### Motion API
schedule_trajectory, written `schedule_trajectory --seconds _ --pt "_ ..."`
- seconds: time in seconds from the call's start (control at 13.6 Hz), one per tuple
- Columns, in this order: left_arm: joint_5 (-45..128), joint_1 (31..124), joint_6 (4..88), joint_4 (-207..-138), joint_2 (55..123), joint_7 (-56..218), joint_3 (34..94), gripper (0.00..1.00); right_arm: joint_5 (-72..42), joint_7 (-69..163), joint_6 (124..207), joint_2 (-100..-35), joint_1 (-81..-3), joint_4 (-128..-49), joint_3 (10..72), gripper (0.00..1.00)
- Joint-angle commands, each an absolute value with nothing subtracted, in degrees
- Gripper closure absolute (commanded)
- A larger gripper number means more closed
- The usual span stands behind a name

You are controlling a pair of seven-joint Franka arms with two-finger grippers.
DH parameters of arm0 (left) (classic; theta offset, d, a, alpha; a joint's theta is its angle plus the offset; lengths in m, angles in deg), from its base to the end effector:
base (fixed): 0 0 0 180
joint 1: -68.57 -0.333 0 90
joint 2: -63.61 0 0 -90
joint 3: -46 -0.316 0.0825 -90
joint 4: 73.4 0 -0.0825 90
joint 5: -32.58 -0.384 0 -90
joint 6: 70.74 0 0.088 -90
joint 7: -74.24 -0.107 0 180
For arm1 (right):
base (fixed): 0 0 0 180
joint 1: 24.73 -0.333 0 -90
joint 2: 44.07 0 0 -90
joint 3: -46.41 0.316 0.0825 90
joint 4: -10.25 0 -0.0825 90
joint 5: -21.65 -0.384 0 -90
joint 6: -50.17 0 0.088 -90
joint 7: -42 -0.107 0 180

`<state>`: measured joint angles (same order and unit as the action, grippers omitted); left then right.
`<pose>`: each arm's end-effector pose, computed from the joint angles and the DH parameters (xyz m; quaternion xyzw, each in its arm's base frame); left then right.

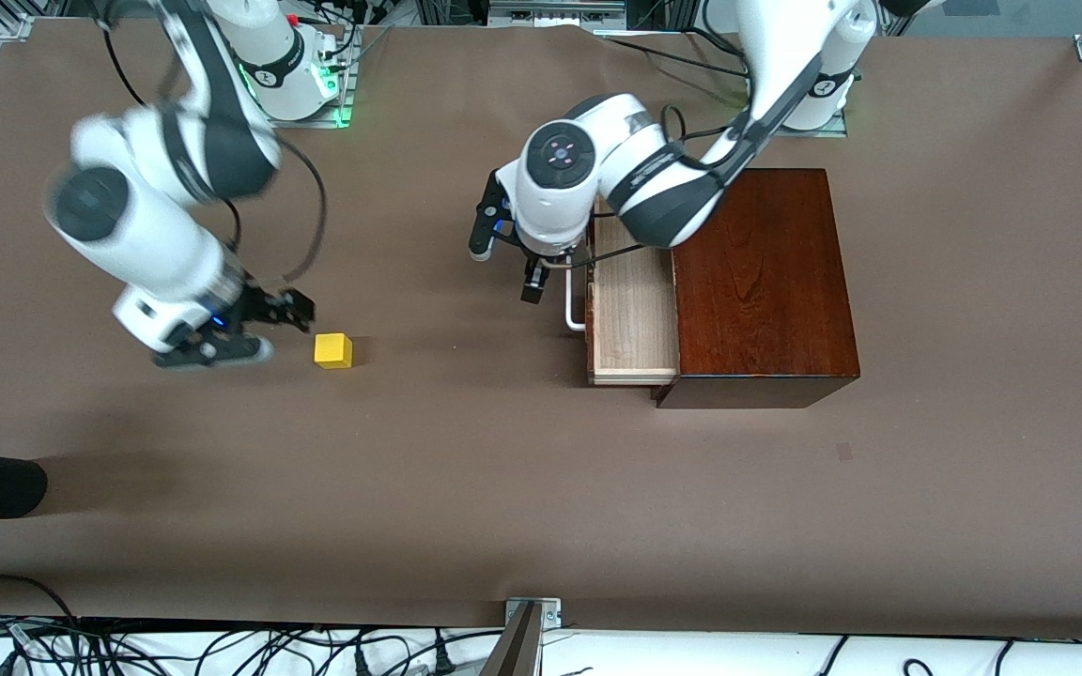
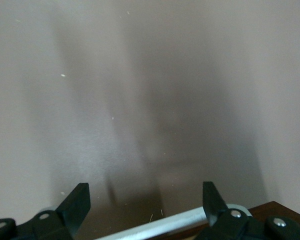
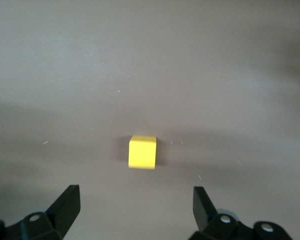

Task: Open drawer, take yellow block, close drawer
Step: 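Push the drawer shut into the box with the left gripper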

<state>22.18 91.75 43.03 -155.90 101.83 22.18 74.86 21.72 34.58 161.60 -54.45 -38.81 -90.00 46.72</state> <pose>0.4951 -0.5074 0.3304 0.6169 -0.7836 -0.0193 0.0704 0.5968 0.1528 0.4651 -0.9981 -0.0610 -0.0069 0.0012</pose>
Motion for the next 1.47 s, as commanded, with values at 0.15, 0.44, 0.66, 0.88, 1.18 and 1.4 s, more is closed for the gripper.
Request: schedule_trajectory --seconds 0.15,0.44,0.66,0.88,1.18,1.4 --pt "20.8 90.9 34.9 -157.7 102.5 20.9 68.6 0.0 19.4 41.4 152.5 -45.8 -38.4 -88.8 43.4 0.0" --pt "15.0 91.2 23.9 -157.2 101.5 20.9 66.3 0.0 18.0 43.0 149.9 -43.5 -38.4 -88.7 40.6 0.0" --pt "14.2 91.0 20.0 -156.9 100.1 20.9 66.3 0.0 18.1 43.1 150.0 -43.8 -38.4 -88.7 38.9 0.0" --pt "14.1 91.4 17.3 -156.9 99.1 21.0 66.3 0.0 18.7 43.4 150.1 -44.0 -38.4 -88.1 38.4 0.0" --pt "12.5 89.2 15.4 -156.9 96.5 21.2 66.5 0.0 19.3 43.5 146.3 -44.2 -38.4 -85.6 38.3 0.0" --pt "13.2 89.7 15.3 -156.9 89.4 27.5 67.1 0.0 20.1 43.3 146.2 -45.5 -38.3 -84.1 38.2 0.0"
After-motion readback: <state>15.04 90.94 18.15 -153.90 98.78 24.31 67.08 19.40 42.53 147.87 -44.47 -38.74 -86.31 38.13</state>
